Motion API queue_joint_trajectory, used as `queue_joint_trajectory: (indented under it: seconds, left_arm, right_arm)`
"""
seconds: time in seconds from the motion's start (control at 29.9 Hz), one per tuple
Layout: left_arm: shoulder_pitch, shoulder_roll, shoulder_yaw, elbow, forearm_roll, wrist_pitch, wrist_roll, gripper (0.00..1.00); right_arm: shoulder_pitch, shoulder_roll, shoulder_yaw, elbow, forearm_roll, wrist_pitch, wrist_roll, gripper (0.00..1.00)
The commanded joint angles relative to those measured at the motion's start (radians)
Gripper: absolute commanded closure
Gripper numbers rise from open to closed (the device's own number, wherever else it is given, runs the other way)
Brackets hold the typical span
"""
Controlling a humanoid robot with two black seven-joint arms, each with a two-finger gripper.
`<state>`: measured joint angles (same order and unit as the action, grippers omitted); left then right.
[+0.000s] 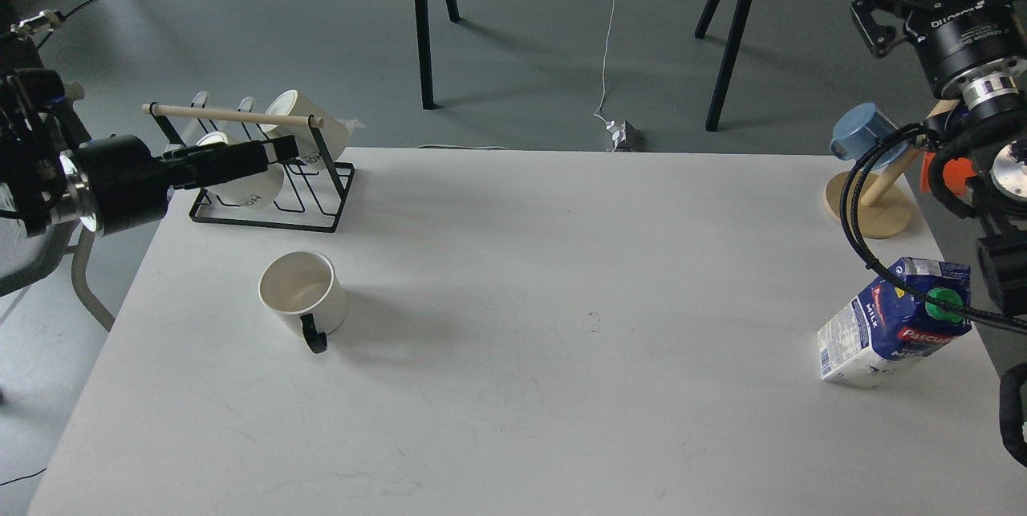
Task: Place cup and milk with both arms
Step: 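Move the left gripper down toward the white mug on the table, then grasp the white mug by its rim with the left gripper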
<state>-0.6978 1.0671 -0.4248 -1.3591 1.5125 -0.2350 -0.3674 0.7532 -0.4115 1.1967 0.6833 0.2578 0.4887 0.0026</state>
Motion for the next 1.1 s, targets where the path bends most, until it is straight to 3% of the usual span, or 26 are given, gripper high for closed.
queue_joint_trajectory:
  seconds: [0.0,0.4,0.7,0.77,0.94,1.07]
  left_arm:
    - [0.004,-0.056,0.063,0.105,0.280,0.120,-0.001,0.17]
    - [0.034,-0.255,0.118,0.354,0.411,0.178,-0.001,0.27]
    - [0.089,-0.317,0.124,0.449,0.503,0.217,-0.004,0.39]
    - [0.090,-0.335,0.124,0.472,0.503,0.229,-0.010,0.47]
    - [0.090,-0.349,0.124,0.488,0.502,0.227,-0.030,0.83]
    - [0.090,-0.349,0.124,0.483,0.502,0.229,-0.060,0.91]
  right_arm:
    - [-0.003,-0.001,0.000,0.002,0.000,0.000,0.000,0.00]
    - [-0.008,-0.010,-0.005,0.001,-0.002,0.000,-0.001,0.01]
    - [-0.008,-0.009,-0.009,0.001,-0.002,0.000,-0.001,0.00]
    - [-0.009,-0.009,-0.009,0.001,-0.002,0.000,0.000,0.00]
    - [-0.008,-0.009,-0.009,-0.002,-0.002,0.000,-0.001,0.00]
    - [-0.008,-0.012,-0.006,-0.005,-0.002,0.000,-0.001,0.00]
